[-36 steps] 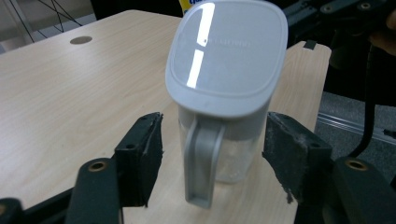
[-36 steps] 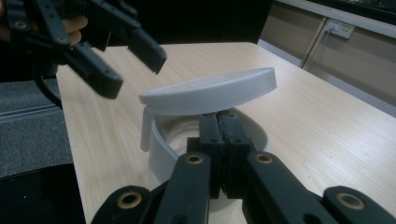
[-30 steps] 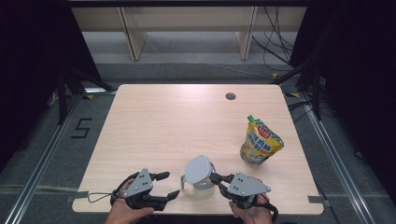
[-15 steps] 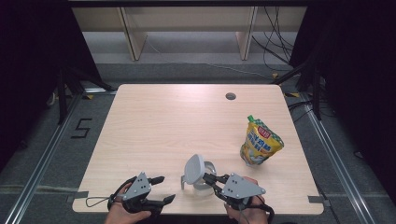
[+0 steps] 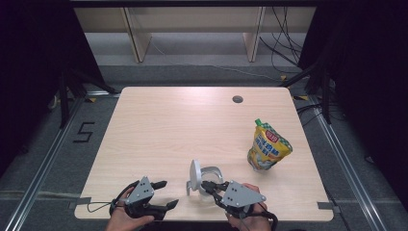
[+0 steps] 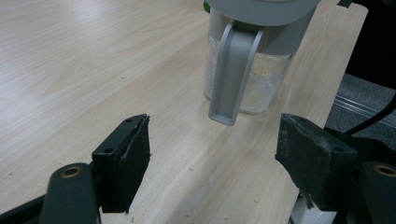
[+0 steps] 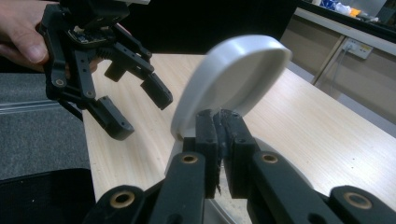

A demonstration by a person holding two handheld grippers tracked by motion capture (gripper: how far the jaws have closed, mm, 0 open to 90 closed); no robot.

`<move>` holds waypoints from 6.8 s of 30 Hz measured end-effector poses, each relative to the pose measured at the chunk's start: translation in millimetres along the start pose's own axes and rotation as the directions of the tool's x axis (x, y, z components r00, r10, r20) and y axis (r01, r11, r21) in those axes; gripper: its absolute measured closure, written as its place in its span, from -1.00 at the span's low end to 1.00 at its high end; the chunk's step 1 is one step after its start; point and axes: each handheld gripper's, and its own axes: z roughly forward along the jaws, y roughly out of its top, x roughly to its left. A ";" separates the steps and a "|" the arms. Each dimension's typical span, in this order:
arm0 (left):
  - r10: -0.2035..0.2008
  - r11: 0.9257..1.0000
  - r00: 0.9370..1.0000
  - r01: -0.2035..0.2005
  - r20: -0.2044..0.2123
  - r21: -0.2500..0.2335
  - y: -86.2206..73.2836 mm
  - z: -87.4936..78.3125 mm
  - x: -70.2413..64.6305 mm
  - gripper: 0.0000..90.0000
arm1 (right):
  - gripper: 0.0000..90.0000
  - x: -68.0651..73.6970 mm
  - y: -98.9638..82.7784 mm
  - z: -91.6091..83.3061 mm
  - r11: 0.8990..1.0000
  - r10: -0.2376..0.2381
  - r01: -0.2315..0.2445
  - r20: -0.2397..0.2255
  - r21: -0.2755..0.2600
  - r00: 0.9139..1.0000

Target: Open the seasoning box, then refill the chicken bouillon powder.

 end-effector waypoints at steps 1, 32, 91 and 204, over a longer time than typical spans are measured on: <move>-0.001 1.000 1.000 0.001 0.000 0.001 -0.1 0.1 0.0 -0.45 | 0.92 -2.1 0.1 0.3 1.000 -0.017 0.017 -0.007 -0.010 1.000; 0.016 0.999 0.999 -0.015 -0.028 0.031 -0.3 3.2 -1.1 -0.55 | -0.15 -60.9 -72.2 -79.6 0.956 0.240 -0.277 0.286 0.096 0.928; 0.011 0.999 1.000 -0.011 0.003 0.048 -0.7 6.8 -1.2 -0.55 | -0.66 -130.2 -123.8 -59.8 0.937 0.304 -0.349 0.453 0.017 0.838; 0.003 0.998 1.000 -0.002 -0.002 0.059 -2.6 7.8 0.0 -0.55 | -0.16 -33.6 -42.3 -72.7 0.856 -0.508 0.415 0.363 0.307 0.781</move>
